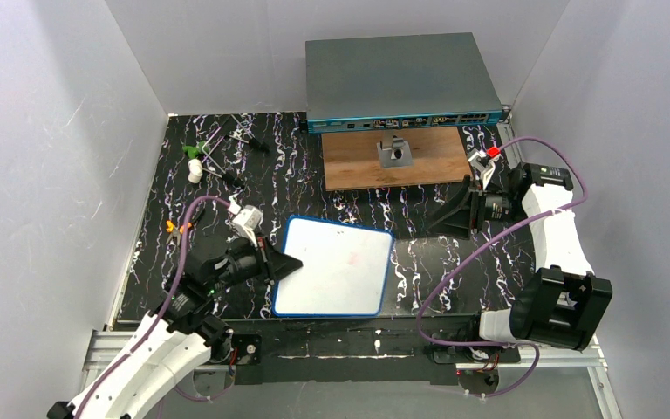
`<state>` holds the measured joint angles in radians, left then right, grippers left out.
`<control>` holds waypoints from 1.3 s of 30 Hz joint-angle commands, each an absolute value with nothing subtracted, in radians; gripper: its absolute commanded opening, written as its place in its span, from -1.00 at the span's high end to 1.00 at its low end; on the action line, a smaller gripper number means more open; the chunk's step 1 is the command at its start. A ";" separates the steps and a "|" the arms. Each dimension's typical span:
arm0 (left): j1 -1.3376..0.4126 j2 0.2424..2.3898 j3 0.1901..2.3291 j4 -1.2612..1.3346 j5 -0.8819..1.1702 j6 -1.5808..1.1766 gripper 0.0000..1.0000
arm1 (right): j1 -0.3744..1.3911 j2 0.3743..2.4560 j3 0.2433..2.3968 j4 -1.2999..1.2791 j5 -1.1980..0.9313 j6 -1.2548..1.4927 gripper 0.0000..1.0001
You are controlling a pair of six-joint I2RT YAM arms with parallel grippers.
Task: Erase the whiteboard
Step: Place the whiteboard on the whiteboard stand.
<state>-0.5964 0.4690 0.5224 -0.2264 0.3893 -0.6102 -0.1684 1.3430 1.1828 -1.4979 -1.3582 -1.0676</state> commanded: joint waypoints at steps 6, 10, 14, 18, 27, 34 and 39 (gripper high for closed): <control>-0.578 0.387 0.747 -0.486 -0.211 -0.654 1.00 | -0.177 1.323 1.197 -1.501 -1.400 -1.042 -0.60; -0.578 0.425 0.771 -0.420 -0.346 -0.591 1.00 | -0.176 1.308 1.188 -1.478 -1.402 -1.018 -0.60; -0.569 0.576 0.845 -0.277 -0.376 -0.443 1.00 | -0.177 1.303 1.175 -1.450 -1.402 -0.986 -0.60; -0.460 0.749 0.937 -0.146 -0.271 -0.347 1.00 | -0.176 1.305 1.171 -1.449 -1.405 -0.982 -0.60; -0.034 1.089 1.070 0.243 0.190 -0.444 1.00 | -0.176 1.301 1.153 -1.414 -1.405 -0.946 -0.60; 0.042 1.320 1.233 0.405 0.283 -0.412 1.00 | -0.176 1.321 1.149 -1.403 -1.401 -0.936 -0.61; 0.089 1.423 1.260 0.528 0.297 -0.372 1.00 | -0.176 1.337 1.146 -1.396 -1.398 -0.929 -0.61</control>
<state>0.0429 1.4071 1.2076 0.2844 0.2470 -0.4007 -0.1703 1.3262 1.1576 -1.4078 -1.3720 -0.9405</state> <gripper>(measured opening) 0.053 0.800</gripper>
